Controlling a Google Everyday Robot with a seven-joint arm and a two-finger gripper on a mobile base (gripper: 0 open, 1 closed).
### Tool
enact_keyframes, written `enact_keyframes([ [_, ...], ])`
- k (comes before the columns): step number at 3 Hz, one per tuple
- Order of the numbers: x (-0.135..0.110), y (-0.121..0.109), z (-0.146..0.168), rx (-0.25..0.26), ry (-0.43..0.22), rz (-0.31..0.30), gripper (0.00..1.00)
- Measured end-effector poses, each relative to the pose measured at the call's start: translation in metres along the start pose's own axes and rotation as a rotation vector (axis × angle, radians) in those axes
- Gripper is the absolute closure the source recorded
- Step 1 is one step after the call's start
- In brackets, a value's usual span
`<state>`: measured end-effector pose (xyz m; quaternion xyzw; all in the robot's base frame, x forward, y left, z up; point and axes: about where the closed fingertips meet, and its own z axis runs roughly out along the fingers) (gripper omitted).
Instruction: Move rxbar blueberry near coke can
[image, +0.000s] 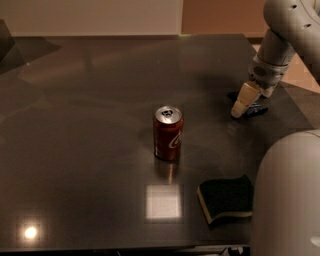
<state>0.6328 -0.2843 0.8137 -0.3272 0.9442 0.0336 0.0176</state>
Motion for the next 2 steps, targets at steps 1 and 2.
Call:
enact_keyframes([
  [1, -0.0006, -0.0002, -0.0014, -0.007, -0.007, 0.002, 0.40],
  [2, -0.0010, 0.0004, -0.0057, -0.008, -0.009, 0.001, 0.64],
])
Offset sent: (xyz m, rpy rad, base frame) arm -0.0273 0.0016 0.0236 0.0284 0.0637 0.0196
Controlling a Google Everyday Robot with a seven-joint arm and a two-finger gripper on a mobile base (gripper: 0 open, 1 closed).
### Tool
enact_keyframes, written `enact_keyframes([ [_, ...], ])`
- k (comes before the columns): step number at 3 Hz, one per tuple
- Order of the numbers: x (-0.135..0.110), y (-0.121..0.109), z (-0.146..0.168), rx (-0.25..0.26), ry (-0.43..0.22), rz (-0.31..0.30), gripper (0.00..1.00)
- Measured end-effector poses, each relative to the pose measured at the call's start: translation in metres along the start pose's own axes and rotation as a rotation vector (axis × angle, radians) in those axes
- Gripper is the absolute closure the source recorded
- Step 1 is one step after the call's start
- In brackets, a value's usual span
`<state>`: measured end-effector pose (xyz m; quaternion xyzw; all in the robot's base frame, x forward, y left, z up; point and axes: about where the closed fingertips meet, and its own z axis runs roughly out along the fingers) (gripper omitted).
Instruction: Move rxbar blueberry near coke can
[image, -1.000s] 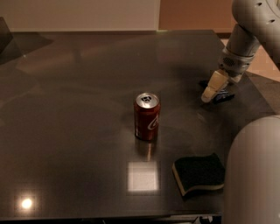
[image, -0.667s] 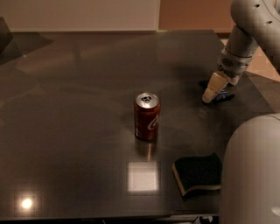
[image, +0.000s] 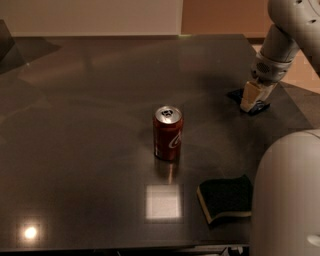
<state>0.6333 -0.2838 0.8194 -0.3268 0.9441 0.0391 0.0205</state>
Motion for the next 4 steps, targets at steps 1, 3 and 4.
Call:
enact_keyframes([
  [1, 0.000, 0.000, -0.006, 0.000, 0.000, 0.000, 0.87],
  [3, -0.010, 0.058, -0.019, -0.053, -0.017, -0.172, 1.00],
  [4, -0.010, 0.095, -0.023, -0.062, 0.001, -0.293, 1.00],
])
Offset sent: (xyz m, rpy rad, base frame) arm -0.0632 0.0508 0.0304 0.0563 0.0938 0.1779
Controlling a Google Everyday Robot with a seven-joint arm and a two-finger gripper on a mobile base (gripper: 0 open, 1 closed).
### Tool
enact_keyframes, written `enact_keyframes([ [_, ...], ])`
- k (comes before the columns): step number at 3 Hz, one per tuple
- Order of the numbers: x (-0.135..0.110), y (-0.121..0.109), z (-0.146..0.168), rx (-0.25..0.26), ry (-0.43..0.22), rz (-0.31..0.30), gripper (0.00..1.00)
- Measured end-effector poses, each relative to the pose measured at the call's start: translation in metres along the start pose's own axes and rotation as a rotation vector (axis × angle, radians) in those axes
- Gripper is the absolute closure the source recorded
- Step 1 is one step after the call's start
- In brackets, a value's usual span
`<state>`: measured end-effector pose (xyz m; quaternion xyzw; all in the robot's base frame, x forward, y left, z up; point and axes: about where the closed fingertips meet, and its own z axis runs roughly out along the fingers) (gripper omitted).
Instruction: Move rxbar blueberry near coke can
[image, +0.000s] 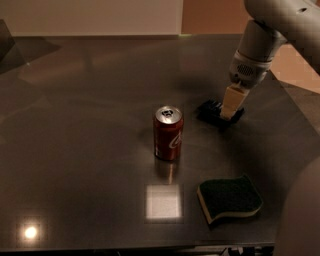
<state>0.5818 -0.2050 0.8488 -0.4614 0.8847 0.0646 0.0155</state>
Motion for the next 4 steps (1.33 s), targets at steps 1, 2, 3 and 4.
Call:
enact_keyframes([
  [1, -0.006, 0.037, 0.007, -0.016, 0.032, -0.103, 1.00],
  [2, -0.010, 0.069, 0.016, -0.042, 0.057, -0.179, 1.00],
  [3, -0.018, 0.092, 0.021, -0.057, 0.061, -0.237, 1.00],
  [4, -0.026, 0.099, 0.022, -0.058, 0.053, -0.271, 0.82],
])
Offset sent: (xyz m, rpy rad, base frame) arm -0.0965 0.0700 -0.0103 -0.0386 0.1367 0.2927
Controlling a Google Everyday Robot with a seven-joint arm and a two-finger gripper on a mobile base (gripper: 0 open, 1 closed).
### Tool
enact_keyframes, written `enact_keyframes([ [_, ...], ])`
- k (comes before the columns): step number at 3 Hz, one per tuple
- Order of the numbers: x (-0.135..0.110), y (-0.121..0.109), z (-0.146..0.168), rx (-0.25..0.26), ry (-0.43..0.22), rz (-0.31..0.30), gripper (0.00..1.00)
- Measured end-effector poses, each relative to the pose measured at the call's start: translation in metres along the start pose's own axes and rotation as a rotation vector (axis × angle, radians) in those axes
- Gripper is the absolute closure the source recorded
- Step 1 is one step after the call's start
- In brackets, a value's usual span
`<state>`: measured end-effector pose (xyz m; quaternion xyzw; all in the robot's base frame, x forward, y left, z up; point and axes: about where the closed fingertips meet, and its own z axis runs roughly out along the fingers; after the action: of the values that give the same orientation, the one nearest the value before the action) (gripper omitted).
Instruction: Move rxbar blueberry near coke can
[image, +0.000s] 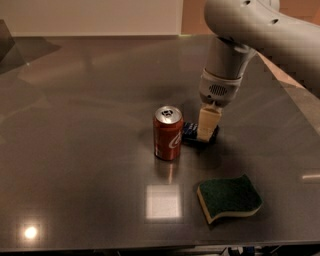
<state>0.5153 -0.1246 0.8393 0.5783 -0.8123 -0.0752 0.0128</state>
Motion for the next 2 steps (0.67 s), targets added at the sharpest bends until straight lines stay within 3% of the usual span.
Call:
enact_keyframes([
  [2, -0.0059, -0.0004, 0.0027, 0.013, -0.014, -0.018, 0.36],
])
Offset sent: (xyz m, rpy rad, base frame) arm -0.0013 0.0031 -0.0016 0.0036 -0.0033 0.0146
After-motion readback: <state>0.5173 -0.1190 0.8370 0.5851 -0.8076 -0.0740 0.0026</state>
